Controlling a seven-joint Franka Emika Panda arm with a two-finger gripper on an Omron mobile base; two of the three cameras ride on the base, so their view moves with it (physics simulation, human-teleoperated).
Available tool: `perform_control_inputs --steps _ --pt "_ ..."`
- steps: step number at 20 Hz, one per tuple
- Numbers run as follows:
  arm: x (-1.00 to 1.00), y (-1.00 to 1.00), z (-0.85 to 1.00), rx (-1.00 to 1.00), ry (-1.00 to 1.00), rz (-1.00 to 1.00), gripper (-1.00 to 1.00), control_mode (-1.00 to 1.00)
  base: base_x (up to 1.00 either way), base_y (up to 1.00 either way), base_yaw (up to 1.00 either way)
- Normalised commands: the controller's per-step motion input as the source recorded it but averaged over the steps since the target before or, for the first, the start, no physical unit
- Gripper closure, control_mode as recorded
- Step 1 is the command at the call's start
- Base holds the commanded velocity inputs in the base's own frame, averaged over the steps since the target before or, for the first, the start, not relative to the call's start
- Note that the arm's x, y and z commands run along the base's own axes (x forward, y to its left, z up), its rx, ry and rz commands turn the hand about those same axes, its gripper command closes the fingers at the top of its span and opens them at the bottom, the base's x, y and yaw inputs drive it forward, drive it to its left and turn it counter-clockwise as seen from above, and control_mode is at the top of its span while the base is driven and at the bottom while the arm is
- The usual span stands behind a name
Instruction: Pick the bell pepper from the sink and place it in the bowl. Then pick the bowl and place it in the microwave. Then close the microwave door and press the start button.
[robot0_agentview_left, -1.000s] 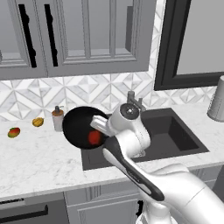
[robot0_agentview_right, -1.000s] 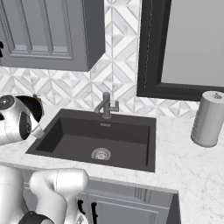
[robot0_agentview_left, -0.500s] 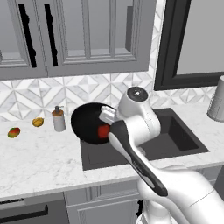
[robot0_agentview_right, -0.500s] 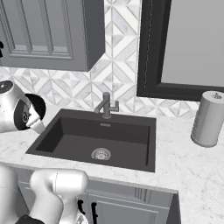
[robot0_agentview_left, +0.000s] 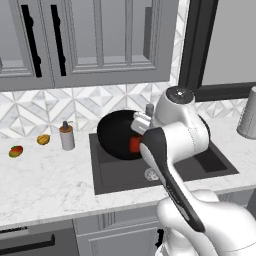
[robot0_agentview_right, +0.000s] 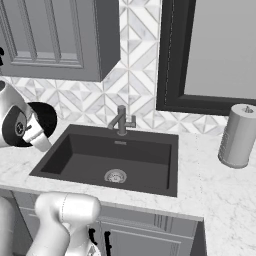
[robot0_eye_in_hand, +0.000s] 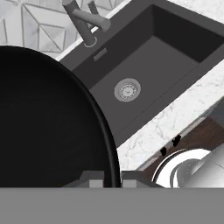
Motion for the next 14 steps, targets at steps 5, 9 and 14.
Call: perform_control_inputs --steps 5,9,14 --pt "-0.15 -0.07 0.47 0.0 0.01 -0.1 1.0 -1.0 0.0 0.0 0.0" --pt "-0.02 0.0 0.31 0.0 0.01 -0.13 1.0 -1.0 0.0 0.0 0.0" --pt "0.0 0.06 -0.01 -0.02 0.0 0.01 1.0 1.0 -0.08 0.1 0.0"
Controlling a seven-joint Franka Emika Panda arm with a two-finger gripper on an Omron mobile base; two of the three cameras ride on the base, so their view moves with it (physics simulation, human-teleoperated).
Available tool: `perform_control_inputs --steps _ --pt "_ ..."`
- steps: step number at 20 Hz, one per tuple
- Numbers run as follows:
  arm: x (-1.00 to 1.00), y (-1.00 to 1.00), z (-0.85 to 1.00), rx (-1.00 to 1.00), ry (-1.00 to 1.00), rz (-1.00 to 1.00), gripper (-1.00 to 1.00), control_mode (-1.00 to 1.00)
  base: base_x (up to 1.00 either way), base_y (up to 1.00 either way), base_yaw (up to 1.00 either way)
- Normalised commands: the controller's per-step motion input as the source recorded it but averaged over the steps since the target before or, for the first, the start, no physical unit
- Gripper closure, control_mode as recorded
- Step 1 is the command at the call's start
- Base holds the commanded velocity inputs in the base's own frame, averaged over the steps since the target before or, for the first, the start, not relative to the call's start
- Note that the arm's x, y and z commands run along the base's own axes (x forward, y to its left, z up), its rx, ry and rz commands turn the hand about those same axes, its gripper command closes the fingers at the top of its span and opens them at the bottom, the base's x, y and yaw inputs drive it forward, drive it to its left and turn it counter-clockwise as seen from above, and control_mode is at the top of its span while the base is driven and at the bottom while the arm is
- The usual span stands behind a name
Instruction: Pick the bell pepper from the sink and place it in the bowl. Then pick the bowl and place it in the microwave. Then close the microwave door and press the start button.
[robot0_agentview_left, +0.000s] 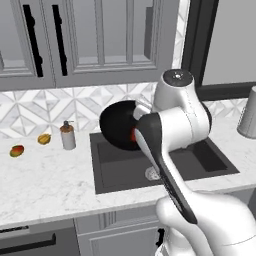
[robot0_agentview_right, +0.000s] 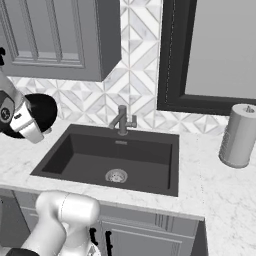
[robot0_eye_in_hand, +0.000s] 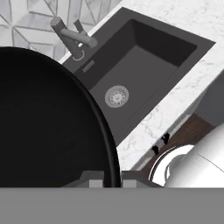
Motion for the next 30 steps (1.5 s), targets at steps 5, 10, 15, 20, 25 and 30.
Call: perform_control_inputs --steps 5,10,15,20,25,30 --pt "0.0 0.0 0.0 0.0 0.0 0.0 1.0 1.0 -0.64 0.39 -0.34" --pt "0.0 0.0 0.0 0.0 0.0 0.0 1.0 1.0 -0.63 0.14 -0.72" --pt "0.0 0.0 0.0 0.0 0.0 0.0 1.0 1.0 -0.44 0.0 -0.84" --pt "0.0 0.0 0.0 0.0 0.0 0.0 1.0 1.0 -0.37 0.0 -0.9" --pt "0.0 0.0 0.0 0.0 0.0 0.0 1.0 1.0 -0.29 0.0 -0.89" --pt "0.0 0.0 0.0 0.0 0.0 0.0 1.0 1.0 -0.31 0.0 -0.9"
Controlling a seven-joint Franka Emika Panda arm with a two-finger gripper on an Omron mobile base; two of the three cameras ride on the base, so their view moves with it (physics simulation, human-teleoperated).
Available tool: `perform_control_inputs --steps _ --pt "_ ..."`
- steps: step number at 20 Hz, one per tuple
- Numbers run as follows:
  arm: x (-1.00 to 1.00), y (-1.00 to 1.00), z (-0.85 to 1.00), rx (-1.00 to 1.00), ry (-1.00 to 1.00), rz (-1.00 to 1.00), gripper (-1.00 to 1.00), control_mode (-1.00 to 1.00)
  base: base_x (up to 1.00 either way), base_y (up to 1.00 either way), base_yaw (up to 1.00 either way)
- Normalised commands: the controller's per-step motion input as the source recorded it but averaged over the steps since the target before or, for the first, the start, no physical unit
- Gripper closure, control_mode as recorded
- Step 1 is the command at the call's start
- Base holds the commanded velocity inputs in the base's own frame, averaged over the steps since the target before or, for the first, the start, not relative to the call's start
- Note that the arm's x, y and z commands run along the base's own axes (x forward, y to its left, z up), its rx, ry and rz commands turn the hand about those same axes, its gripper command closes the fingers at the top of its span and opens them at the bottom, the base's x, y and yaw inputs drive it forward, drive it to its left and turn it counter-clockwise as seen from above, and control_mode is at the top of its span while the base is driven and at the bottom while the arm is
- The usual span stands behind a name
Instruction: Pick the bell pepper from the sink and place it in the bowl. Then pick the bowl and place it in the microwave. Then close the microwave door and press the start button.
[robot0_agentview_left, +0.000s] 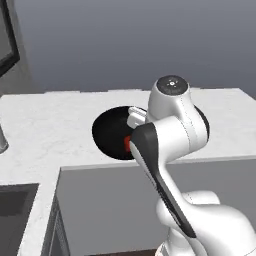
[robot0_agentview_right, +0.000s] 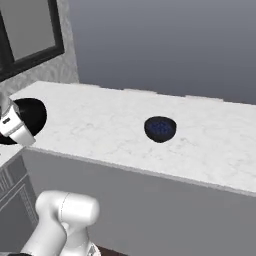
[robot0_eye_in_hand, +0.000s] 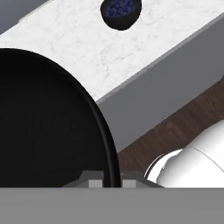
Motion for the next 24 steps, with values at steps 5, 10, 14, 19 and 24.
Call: perform_control_inputs --steps 5,10,14,19,24 --pt "0.0 0.0 0.0 0.0 0.0 0.0 1.0 1.0 -0.18 0.0 -0.89" --pt "0.0 0.0 0.0 0.0 0.0 0.0 1.0 1.0 -0.08 -0.1 -0.85" --pt "0.0 0.0 0.0 0.0 0.0 0.0 1.0 1.0 0.0 -0.37 -0.8" --pt "0.0 0.0 0.0 0.0 0.0 0.0 1.0 1.0 0.0 -0.76 -0.69" --pt "0.0 0.0 0.0 0.0 0.0 0.0 1.0 1.0 0.16 -0.88 -0.63"
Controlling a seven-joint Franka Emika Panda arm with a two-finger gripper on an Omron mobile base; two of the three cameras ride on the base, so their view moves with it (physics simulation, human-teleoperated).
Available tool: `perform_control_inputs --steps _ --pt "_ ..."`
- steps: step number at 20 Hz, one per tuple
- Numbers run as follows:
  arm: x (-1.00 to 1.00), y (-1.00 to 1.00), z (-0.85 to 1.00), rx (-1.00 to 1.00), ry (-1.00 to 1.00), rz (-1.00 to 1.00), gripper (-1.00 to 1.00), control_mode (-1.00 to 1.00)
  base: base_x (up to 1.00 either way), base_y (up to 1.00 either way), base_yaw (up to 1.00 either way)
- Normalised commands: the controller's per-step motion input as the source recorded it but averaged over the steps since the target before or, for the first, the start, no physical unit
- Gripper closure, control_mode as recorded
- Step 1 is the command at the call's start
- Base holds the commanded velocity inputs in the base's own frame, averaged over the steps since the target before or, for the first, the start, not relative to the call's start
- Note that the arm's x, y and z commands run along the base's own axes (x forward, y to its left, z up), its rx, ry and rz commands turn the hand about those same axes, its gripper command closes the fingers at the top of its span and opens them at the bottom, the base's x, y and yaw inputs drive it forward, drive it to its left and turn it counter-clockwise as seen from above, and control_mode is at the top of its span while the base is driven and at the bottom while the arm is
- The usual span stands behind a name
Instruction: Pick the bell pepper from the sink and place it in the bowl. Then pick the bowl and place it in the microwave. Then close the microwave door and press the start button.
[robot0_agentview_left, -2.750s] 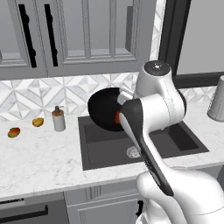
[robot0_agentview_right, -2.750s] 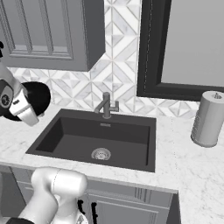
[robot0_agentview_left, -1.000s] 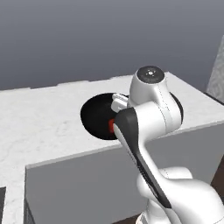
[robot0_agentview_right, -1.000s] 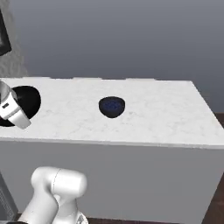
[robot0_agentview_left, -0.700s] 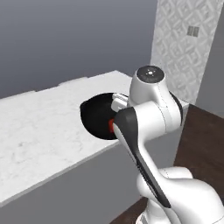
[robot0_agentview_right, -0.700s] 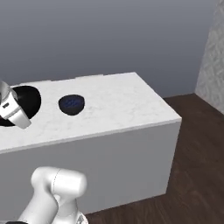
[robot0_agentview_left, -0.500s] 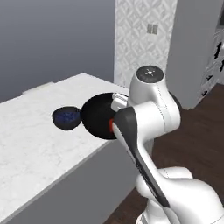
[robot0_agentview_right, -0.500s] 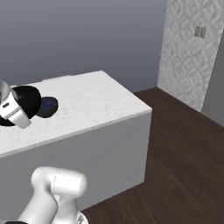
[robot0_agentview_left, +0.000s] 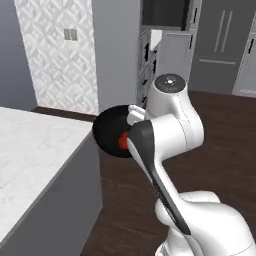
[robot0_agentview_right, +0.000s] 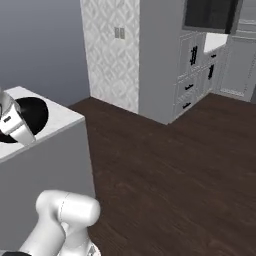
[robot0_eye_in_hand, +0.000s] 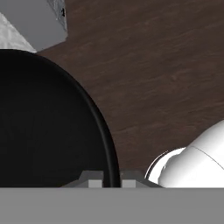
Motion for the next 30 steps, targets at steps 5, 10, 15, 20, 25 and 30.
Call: perform_control_inputs --steps 5,10,15,20,25,30 --pt "0.0 0.0 0.0 0.0 0.0 0.0 1.0 1.0 0.72 -0.95 -0.5" --pt "0.0 0.0 0.0 0.0 0.0 0.0 1.0 1.0 1.0 -1.0 -0.34" --pt "0.0 0.0 0.0 0.0 0.0 0.0 1.0 1.0 1.0 -0.99 -0.25" --pt "0.0 0.0 0.0 0.0 0.0 0.0 1.0 1.0 1.0 -0.93 -0.16" --pt "0.0 0.0 0.0 0.0 0.0 0.0 1.0 1.0 1.0 -0.82 -0.04" --pt "0.0 0.0 0.0 0.0 0.0 0.0 1.0 1.0 1.0 -0.69 0.0"
